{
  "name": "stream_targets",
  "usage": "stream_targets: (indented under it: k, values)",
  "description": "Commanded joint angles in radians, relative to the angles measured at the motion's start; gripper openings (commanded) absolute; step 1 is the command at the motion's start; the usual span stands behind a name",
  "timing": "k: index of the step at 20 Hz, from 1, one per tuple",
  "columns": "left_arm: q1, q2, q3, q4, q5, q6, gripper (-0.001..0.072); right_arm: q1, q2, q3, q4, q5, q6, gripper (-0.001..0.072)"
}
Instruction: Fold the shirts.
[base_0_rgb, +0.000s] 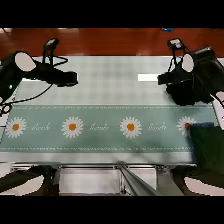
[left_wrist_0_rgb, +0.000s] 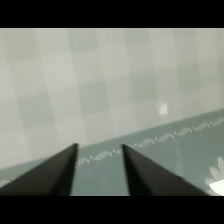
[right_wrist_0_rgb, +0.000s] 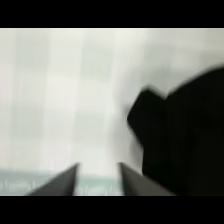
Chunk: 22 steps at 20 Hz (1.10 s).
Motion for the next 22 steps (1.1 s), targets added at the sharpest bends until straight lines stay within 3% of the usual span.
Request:
stream_targets:
  k: [1, 4, 8, 11, 14, 19, 20, 21, 22]
  values:
    - [0.042, -0.003, 0.014, 0.104, 0.195, 0.015, 0.0508, -0.022, 0.0, 0.049, -0.175, -0.182, 0.035, 0.0416]
    - [0.168, 0.013, 0.034, 0.147, 0.055, -0.015, 0.0507, -0.169, 0.008, 0.131, -0.258, 0.002, 0.063, 0.0413]
    - [0.272, 0.131, -0.151, 0.108, 0.066, -0.014, 0.0507, -0.416, 0.015, -0.003, 0.011, 0.156, -0.058, 0.0408]
    - [0.248, 0.252, -0.376, 0.023, 0.129, -0.007, 0.0507, -0.489, 0.011, -0.155, 0.195, -0.02, -0.086, 0.0408]
    - [0.218, 0.281, -0.48, -0.006, 0.151, -0.011, 0.0507, -0.492, -0.074, -0.163, 0.286, -0.215, -0.085, 0.0408]
    - [0.206, 0.28, -0.49, -0.05, 0.168, -0.011, 0.0508, -0.492, -0.303, -0.033, 0.399, -0.217, -0.086, 0.0403]
    - [0.207, 0.28, -0.49, -0.05, 0.172, -0.011, 0.0507, -0.492, -0.333, -0.009, 0.412, -0.183, -0.086, 0.0326]
    - [0.211, 0.28, -0.489, -0.05, 0.174, -0.01, 0.0507, -0.492, -0.351, 0.012, 0.421, -0.143, -0.093, 0.015]
    - [0.224, 0.28, -0.484, -0.045, 0.17, -0.006, 0.0507, -0.492, -0.354, 0.024, 0.447, -0.124, -0.139, 0.0027]
